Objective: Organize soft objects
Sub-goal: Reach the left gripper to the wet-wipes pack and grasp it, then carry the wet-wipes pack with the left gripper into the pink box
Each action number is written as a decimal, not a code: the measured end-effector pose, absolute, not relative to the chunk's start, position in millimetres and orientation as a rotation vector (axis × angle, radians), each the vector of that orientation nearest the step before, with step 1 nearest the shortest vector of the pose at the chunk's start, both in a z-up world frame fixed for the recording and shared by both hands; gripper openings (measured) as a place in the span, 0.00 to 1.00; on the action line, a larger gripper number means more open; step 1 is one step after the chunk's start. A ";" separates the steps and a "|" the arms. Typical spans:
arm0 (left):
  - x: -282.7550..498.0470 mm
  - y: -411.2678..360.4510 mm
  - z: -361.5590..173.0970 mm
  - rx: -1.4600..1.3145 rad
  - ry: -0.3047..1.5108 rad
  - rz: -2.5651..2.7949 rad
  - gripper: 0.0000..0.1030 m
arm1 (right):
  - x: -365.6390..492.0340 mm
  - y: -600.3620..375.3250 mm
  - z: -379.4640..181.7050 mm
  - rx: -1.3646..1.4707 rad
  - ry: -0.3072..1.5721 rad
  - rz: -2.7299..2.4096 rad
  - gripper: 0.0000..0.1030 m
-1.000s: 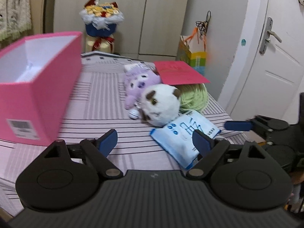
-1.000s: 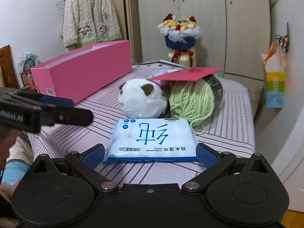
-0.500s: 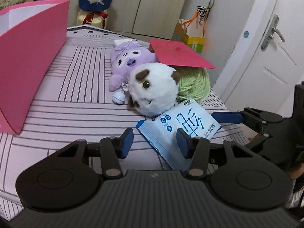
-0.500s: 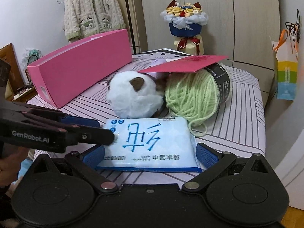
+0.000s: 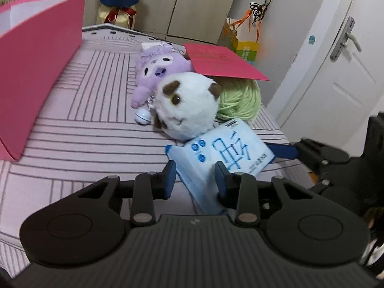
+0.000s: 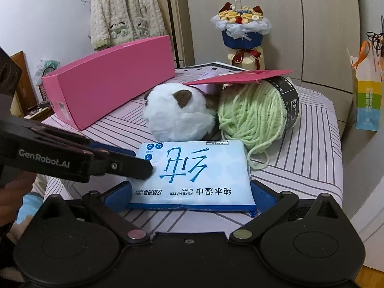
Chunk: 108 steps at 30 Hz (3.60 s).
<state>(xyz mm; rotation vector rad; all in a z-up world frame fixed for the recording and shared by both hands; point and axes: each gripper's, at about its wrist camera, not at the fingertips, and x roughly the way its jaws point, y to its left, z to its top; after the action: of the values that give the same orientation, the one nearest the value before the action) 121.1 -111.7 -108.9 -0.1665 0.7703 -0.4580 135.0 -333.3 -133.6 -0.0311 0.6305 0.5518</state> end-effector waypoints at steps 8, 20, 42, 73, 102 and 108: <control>115.7 -107.0 -107.3 -0.216 0.755 -0.454 0.29 | 112.2 -320.9 -134.8 0.021 0.585 0.470 0.92; 103.9 -80.0 -94.3 -0.216 0.764 -0.403 0.29 | 85.1 -294.1 -125.4 0.117 0.573 0.383 0.59; 51.3 4.0 -26.6 -0.222 0.724 -0.399 0.32 | 42.1 -219.0 -47.9 0.048 0.615 0.516 0.69; 216.4 114.6 54.2 -0.165 0.689 -0.278 0.39 | 206.0 -102.4 34.6 0.001 0.573 0.700 0.71; 353.6 126.9 -4.1 -0.171 0.825 -0.228 0.60 | 321.7 -49.3 -10.8 -0.183 0.703 0.472 0.52; 323.7 125.9 18.3 -0.074 0.799 -0.237 0.61 | 297.5 -57.1 2.6 -0.176 0.694 0.501 0.55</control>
<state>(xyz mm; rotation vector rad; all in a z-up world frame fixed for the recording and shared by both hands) 323.7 125.9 18.3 -0.0745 0.7989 -0.2372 297.5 -57.1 2.6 -0.1758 0.6944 0.5015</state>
